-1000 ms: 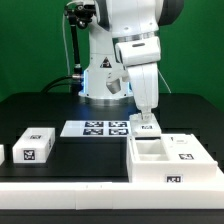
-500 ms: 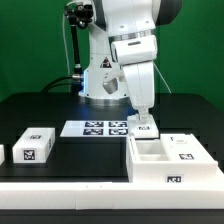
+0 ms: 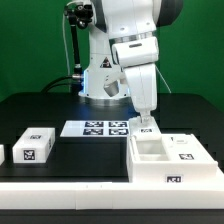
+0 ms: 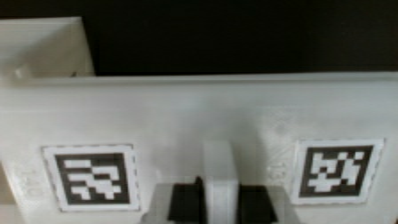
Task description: Assemble cabinet
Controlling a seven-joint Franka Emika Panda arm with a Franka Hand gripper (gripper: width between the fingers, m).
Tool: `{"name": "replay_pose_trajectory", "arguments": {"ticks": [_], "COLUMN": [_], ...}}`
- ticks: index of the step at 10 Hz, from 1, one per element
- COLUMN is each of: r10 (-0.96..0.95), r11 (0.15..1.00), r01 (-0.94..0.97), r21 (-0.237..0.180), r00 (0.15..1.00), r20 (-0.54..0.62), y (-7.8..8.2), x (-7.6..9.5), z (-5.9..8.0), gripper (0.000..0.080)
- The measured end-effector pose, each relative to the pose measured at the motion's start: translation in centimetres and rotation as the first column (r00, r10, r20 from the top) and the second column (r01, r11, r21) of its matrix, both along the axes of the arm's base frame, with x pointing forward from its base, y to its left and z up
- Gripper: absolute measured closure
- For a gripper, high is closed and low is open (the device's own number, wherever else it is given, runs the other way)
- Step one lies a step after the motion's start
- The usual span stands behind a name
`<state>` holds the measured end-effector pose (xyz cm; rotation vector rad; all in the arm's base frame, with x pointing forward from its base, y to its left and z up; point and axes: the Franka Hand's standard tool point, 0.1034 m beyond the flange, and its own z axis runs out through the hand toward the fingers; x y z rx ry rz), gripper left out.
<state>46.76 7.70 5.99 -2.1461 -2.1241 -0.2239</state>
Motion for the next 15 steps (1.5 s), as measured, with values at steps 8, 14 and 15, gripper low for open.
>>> {"name": "replay_pose_trajectory", "arguments": {"ticks": [8,14,15], "r10": [-0.013,-0.017,-0.004], "r11": [1.000,1.000,1.000], "r01": [0.013,0.018,0.005], "r21": [0.014,0.019,0.025], "r00": [0.999,0.998,0.998], "r20": [-0.051,-0.056,-0.056], "y": [0.3,0.0,0.0], "x": [5.7,5.9,6.5], "z": [0.9,0.5,0.5], "gripper": [0.0738,0.0738,0.0738]}}
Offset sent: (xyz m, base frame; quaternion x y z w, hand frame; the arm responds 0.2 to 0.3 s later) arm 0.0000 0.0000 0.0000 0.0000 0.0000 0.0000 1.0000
